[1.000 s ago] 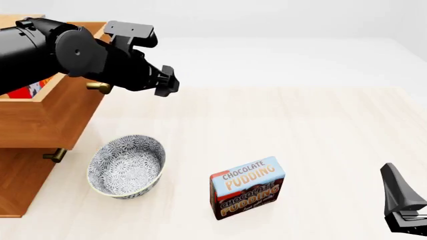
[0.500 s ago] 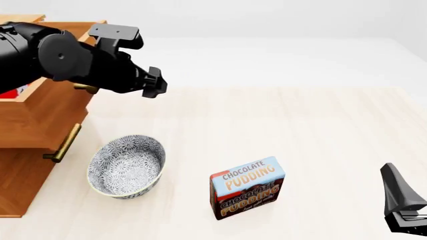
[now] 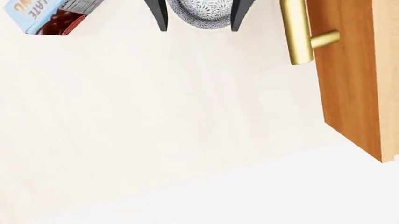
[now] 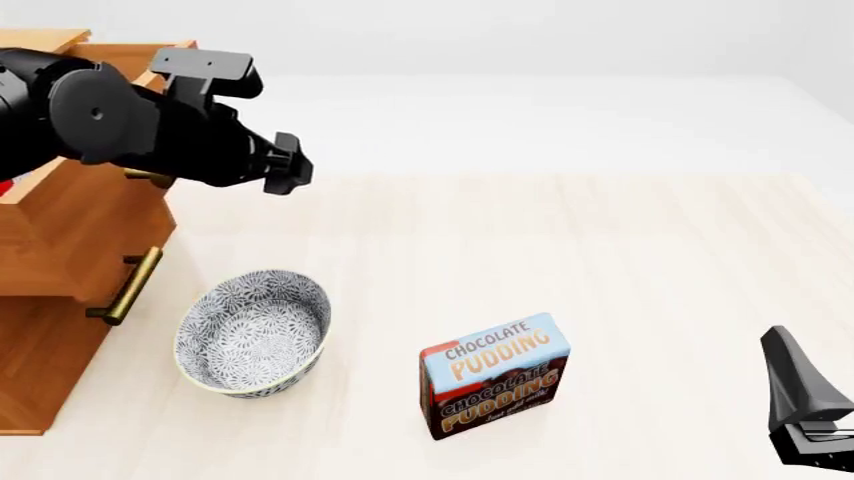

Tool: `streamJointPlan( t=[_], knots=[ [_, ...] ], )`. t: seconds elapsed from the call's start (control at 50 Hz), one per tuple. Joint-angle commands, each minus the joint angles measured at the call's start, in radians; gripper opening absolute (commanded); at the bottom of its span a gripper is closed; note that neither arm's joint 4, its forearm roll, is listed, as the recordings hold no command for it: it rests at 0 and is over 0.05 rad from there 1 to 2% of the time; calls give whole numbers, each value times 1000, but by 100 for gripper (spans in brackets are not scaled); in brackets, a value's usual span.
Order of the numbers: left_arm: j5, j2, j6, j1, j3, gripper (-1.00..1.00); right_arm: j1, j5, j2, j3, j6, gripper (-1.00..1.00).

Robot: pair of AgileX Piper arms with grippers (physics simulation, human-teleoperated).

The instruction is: Put the butter at the back in the top drawer of the cabinet and close it.

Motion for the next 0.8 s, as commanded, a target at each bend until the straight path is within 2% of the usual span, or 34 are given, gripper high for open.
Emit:
streamJointPlan(
  t=[0.02, 0.48, 0.8],
  knots=[
    [-3, -8, 4, 35, 15, 100, 0, 0, 0, 0, 0, 100],
    [-16, -46, 47, 117, 48, 100, 0, 0, 0, 0, 0, 100],
    [-29, -42, 31, 155, 58, 100, 0, 0, 0, 0, 0, 100]
  ],
)
